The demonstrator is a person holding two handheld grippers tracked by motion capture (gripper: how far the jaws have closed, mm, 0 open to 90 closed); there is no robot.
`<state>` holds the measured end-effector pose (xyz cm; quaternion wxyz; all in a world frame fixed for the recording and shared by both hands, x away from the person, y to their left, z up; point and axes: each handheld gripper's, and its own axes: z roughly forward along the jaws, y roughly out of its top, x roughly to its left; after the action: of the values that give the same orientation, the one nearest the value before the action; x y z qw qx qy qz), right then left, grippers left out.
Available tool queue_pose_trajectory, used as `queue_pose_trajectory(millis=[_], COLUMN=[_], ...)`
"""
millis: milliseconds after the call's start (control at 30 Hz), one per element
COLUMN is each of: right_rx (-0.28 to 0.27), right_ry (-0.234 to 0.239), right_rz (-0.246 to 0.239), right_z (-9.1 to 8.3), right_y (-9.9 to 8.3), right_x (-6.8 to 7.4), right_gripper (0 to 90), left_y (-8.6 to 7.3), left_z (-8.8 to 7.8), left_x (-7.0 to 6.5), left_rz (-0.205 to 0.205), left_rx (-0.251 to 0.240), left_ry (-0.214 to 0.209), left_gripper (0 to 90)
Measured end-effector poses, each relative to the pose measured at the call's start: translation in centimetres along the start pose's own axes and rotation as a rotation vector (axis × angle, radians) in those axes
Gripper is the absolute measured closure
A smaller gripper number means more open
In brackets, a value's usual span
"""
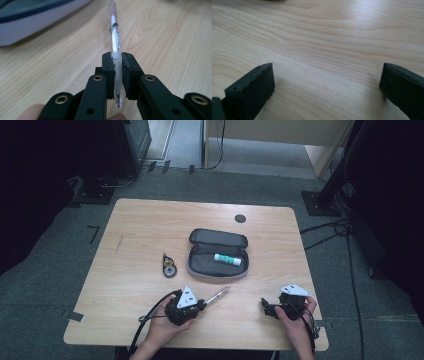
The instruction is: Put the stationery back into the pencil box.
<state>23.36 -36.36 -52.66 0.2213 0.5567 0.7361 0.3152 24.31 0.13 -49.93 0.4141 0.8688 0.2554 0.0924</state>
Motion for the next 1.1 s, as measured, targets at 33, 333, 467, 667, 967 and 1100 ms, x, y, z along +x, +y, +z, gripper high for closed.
queue_pose_trajectory(millis=[33, 333, 467, 667, 967, 1100], right_rx=[0.0, -0.001, 0.0, 0.0, 0.0, -0.003], right_ry=[0.0, 0.0, 0.0, 0.0, 0.0, 0.0], right_rz=[0.0, 0.001, 0.001, 0.001, 0.001, 0.001], right_z=[0.0, 0.0, 0.0, 0.0, 0.0, 0.0], right_y=[0.0, 0.0, 0.0, 0.0, 0.0, 0.0], right_x=[0.0, 0.0, 0.0, 0.0, 0.0, 0.0], right_gripper=[0.0, 0.0, 0.0, 0.0, 0.0, 0.0], left_y=[0.0, 2.1, 3.2, 4.7, 6.0, 6.2], left_z=[0.0, -0.7, -0.7, -0.4, 0.5, 1.0], left_x=[0.0, 1.5, 2.3, 3.8, 6.0, 7.0], left_rz=[0.0, -0.012, -0.01, -0.011, -0.019, -0.031], left_rx=[0.0, -0.031, -0.04, -0.059, -0.057, -0.053], left_ry=[0.0, -0.004, -0.003, 0.007, 0.018, 0.025], left_gripper=[82.5, 82.4, 82.5, 82.5, 82.4, 82.4])
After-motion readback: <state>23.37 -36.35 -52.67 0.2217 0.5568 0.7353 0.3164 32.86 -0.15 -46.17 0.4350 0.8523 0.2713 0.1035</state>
